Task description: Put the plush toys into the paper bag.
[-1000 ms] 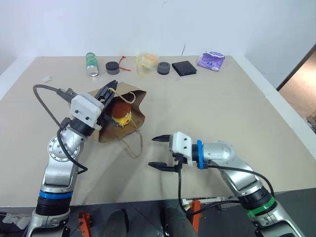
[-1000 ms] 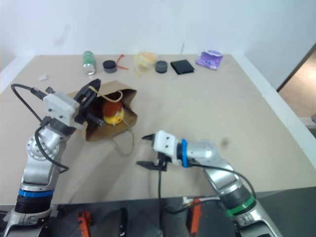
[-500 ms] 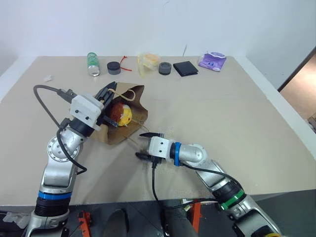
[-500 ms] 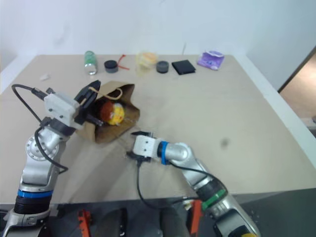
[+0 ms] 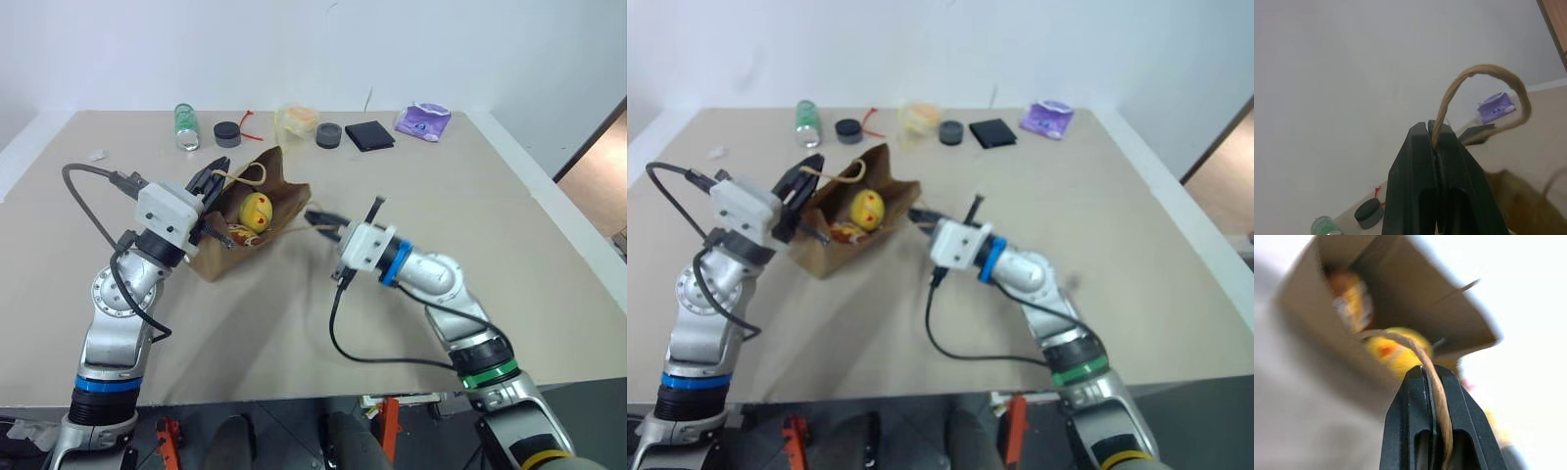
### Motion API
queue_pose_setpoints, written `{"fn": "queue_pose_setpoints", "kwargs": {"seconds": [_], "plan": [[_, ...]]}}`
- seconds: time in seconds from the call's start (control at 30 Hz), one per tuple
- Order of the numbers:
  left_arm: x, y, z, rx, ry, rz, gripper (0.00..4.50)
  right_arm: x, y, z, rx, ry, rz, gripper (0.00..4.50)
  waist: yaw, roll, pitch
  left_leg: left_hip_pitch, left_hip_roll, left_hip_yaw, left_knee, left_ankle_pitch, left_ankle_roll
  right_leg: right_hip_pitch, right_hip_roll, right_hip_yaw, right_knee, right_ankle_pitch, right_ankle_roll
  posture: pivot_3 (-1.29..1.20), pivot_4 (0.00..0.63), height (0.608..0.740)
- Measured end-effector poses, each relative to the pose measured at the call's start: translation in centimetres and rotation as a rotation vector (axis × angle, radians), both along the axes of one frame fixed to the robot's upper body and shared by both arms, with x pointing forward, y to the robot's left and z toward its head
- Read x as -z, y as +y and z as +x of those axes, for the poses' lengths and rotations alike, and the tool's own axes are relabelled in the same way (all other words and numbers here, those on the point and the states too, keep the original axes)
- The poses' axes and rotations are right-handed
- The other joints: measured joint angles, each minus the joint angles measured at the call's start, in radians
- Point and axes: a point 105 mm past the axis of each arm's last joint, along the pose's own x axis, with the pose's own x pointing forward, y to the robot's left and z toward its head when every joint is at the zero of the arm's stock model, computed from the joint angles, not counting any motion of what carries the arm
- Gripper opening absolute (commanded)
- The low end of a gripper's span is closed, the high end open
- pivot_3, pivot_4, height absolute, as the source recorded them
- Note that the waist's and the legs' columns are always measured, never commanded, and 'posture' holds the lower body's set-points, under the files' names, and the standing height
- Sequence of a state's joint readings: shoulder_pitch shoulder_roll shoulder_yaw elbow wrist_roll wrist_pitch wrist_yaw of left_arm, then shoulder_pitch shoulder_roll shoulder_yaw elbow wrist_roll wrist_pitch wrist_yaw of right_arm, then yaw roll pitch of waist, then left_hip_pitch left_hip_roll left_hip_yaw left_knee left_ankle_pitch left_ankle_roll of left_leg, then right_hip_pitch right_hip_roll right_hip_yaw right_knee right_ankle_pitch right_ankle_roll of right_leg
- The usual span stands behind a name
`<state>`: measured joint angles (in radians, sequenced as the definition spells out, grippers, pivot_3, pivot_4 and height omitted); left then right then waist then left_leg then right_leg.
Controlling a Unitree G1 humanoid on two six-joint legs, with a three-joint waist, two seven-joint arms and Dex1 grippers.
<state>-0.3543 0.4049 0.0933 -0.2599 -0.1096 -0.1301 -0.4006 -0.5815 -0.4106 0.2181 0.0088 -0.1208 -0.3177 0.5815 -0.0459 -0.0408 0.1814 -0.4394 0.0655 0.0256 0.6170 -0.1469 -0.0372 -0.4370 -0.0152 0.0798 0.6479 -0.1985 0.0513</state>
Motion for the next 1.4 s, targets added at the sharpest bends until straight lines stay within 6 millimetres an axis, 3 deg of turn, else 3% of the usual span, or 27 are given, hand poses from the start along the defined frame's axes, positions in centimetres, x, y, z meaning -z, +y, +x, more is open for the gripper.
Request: {"fn": "queue_pose_setpoints", "kwargs": {"seconds": [0.03, 0.27, 0.5, 0.53, 0.67, 0.77, 0.87, 0.9, 1.0, 1.17, 1.27, 1.4], "plan": [[-0.1, 0.1, 0.1, 0.0, 0.0, -0.004, 0.0, -1.2, 0.1, -0.3, -0.01, -0.036, 0.01, 0.01, 0.0, 0.0, 0.0, 0.0, 0.0, 0.0, 0.0, 0.0, 0.0, 0.0, 0.0, 0.0, 0.0, 0.0, 0.0, 0.0, 0.15, 0.74], [0.2, 0.1, 0.3, -0.001, 0.015, -0.02, 0.0, -3.8, 0.8, -1.4, -0.035, -0.09, 0.03, 0.01, 0.0, 0.0, 0.0, 0.0, 0.0, 0.0, -0.001, 0.0, 0.0, 0.0, 0.0, 0.0, 0.0, 0.0, 0.0, 0.0, 0.15, 0.74], [0.5, 0.4, 0.6, -0.011, 0.032, -0.03, 0.0, -4.2, 1.2, -1.4, -0.043, -0.078, 0.024, 0.01, 0.0, 0.0, 0.0, 0.0, 0.0, 0.0, -0.001, 0.0, 0.0, 0.0, 0.0, 0.0, 0.0, 0.0, 0.0, 0.0, 0.15, 0.74], [0.6, 0.6, 0.8, -0.019, 0.046, -0.038, 0.0, -4.2, 1.2, -1.4, -0.047, -0.068, 0.018, 0.32, 0.0, 0.0, 0.0, 0.0, 0.0, 0.0, -0.001, 0.0, 0.0, 0.0, 0.0, 0.0, 0.0, 0.0, 0.0, 0.0, 0.15, 0.74], [1.2, 2.1, 1.3, -0.04, 0.117, -0.131, 1.25, -2.6, 1.4, -1.3, -0.08, 0.032, -0.014, 1.81, 0.0, 0.0, 0.0, 0.0, 0.0, 0.0, -0.001, 0.0, 0.0, 0.0, 0.0, 0.0, 0.0, 0.0, 0.0, 0.0, 0.15, 0.74], [2.4, 2.2, 1.1, -0.022, 0.19, -0.153, 2.38, -2.4, 1.4, -1.2, -0.096, 0.093, 0.017, 2.96, -0.001, 0.0, 0.0, 0.0, 0.0, 0.0, -0.001, 0.0, 0.0, 0.0, 0.0, 0.0, 0.0, 0.0, 0.0, 0.0, 0.15, 0.74], [3.0, 1.9, 0.8, 0.027, 0.263, -0.188, 4.07, -2.7, 1.3, -1.2, -0.111, 0.14, 0.067, 4.5, -0.001, 0.0, 0.0, 0.0, 0.0, 0.0, -0.001, 0.0, 0.0, 0.0, 0.0, 0.0, 0.0, 0.0, 0.0, 0.0, 0.15, 0.74], [3.1, 1.7, 0.6, 0.06, 0.296, -0.206, 4.43, -2.9, 1.2, -1.2, -0.115, 0.164, 0.087, 4.5, -0.001, 0.0, 0.0, 0.0, 0.0, 0.0, -0.001, 0.0, 0.0, 0.0, 0.0, 0.0, 0.0, 0.0, 0.0, 0.0, 0.15, 0.74], [3.6, 1.9, -0.2, 0.13, 0.41, -0.259, 4.43, -2.5, 0.4, -0.9, -0.126, 0.317, 0.18, 4.5, -0.001, 0.0, 0.0, 0.0, 0.001, 0.0, -0.001, 0.0, 0.0, 0.0, 0.0, 0.0, 0.0, 0.0, 0.0, 0.0, 0.15, 0.74], [4.3, 3.6, -1.5, 0.179, 0.58, -0.346, 4.43, 0.0, -1.6, -0.2, -0.13, 0.661, 0.316, 4.5, -0.002, 0.0, 0.0, 0.0, 0.0, 0.0, -0.001, 0.0, 0.0, 0.0, 0.0, 0.0, 0.0, 0.0, 0.0, 0.0, 0.15, 0.74], [5.1, 4.0, -2.5, 0.207, 0.662, -0.358, 4.5, 2.4, -1.9, -0.7, -0.132, 0.806, 0.271, 3.63, -0.002, 0.0, 0.0, 0.0, 0.0, 0.0, -0.001, 0.0, 0.0, -0.001, 0.0, 0.0, 0.0, -0.001, -0.001, 0.0, 0.15, 0.74], [5.8, 4.2, -3.5, 0.23, 0.721, -0.334, 4.5, 4.0, -1.2, -1.4, -0.155, 0.889, 0.242, 1.55, -0.003, 0.0, 0.0, 0.0, 0.001, 0.0, -0.001, 0.0, 0.0, -0.002, 0.0, 0.0, 0.0, -0.001, -0.001, 0.0, 0.15, 0.74]]}}
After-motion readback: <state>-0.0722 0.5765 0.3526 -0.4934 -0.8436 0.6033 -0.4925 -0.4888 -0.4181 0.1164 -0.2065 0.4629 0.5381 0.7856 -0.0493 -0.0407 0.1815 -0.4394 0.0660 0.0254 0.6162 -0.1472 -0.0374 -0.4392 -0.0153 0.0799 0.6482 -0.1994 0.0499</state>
